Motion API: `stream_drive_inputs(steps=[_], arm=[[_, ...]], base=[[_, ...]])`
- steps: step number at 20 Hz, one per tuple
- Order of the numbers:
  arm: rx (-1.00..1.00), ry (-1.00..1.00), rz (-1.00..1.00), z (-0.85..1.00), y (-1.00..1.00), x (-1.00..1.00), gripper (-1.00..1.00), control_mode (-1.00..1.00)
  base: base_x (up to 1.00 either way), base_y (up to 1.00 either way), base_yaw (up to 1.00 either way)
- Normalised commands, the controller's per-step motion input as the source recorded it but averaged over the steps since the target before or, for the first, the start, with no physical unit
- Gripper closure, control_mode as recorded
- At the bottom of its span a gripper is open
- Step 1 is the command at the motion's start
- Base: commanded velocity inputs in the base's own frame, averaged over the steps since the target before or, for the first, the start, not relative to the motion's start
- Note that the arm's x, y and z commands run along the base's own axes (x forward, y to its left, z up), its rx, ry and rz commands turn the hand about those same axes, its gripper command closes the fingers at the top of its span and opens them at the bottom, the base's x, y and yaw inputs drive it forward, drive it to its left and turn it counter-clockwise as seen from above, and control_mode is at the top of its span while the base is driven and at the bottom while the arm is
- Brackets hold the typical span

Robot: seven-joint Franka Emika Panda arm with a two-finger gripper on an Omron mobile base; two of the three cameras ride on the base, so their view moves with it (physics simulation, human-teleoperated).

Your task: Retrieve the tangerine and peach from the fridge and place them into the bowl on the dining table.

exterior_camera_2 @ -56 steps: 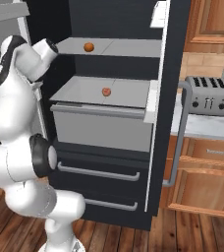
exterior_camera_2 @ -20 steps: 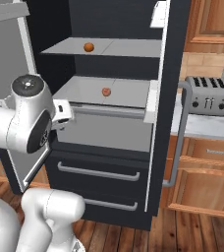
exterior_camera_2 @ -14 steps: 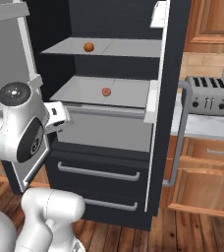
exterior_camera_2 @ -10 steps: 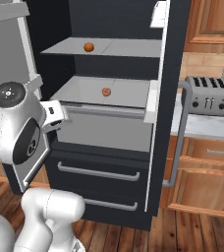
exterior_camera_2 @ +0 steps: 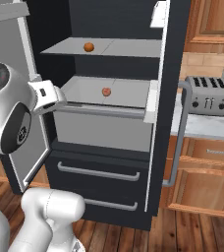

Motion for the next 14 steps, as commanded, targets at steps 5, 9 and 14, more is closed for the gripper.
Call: stream_drive_inputs(steps=[5,9,14], arm=[[0.0,-0.04,0.0,0.0,0.0,0.01,-1.0,1.0],[0.0,0.0,0.0,0.0,0.0,0.0,-1.0,1.0],[0.0,0.0,0.0,0.0,0.0,0.0,-1.0,1.0]], base=[[0.26,0.0,0.0],[0.78,0.0,0.0],[1.0,0.0,-0.02]])
